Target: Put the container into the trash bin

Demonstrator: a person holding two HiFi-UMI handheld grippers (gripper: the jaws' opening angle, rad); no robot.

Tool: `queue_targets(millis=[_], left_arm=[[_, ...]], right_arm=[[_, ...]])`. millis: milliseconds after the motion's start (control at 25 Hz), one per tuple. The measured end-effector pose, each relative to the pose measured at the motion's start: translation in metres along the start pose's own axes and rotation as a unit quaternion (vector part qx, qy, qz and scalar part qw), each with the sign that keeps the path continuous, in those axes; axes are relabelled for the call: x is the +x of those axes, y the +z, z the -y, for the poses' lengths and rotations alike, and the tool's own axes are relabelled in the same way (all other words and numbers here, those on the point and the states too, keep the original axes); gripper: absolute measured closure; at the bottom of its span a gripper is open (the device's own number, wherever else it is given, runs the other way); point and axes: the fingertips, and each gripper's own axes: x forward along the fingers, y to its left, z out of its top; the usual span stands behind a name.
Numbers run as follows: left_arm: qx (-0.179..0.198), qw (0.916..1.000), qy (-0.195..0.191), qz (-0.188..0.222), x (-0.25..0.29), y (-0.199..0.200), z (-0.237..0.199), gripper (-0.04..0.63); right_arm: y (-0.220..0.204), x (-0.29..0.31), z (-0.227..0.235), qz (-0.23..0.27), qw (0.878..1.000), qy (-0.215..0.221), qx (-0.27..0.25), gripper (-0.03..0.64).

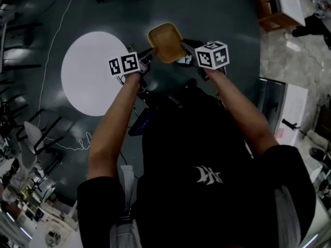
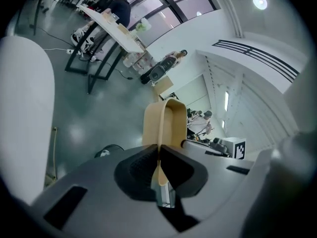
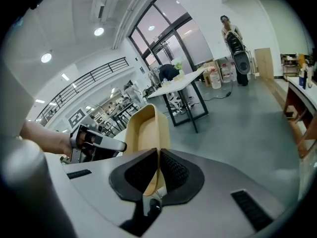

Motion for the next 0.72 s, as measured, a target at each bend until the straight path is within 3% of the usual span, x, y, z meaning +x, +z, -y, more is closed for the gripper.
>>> queue_targets(millis=[360, 720], left_arm=[[0.018, 0.9967, -0.014, -0.078, 0.095, -0.026, 0.042, 0.572], [0.013, 0.9890, 0.001, -0.147, 0.156, -0.069, 0.009, 0.572]], right_arm=[[-0.029, -0.064, 0.083, 0.021, 0.996, -0.047, 0.066, 0.568], [-0.094, -0.063, 0.134, 0.001, 0.987, -0.080, 0.140, 0.568]])
